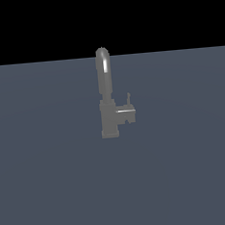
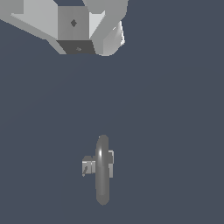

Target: Turn on the faucet by rotating a designated handle.

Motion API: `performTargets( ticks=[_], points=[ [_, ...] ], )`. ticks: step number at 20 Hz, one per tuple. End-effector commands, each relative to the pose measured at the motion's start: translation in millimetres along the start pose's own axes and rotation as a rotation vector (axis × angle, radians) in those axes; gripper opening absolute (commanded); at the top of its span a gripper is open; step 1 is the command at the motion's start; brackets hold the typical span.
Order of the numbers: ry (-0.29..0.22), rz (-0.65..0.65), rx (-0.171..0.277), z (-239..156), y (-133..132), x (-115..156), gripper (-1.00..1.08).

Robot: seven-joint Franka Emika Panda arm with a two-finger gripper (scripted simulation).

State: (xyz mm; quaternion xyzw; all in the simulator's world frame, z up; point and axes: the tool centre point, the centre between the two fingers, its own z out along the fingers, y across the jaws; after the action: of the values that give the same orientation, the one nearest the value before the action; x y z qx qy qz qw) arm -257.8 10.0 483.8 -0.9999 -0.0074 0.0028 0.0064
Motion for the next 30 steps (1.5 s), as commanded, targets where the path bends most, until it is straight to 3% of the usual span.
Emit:
performTargets(
  ticks=[1, 8, 15, 30],
  points=[
    [0.0, 0.0, 0.0, 0, 0, 0, -1.0],
    [-0.016, 0.016, 0.015, 1, 0, 7, -1.0],
    [-0.063, 0.063, 0.06, 4, 0, 27, -1.0],
    [-0.255, 0.256, 0.245, 26, 10, 106, -1.0]
  ],
)
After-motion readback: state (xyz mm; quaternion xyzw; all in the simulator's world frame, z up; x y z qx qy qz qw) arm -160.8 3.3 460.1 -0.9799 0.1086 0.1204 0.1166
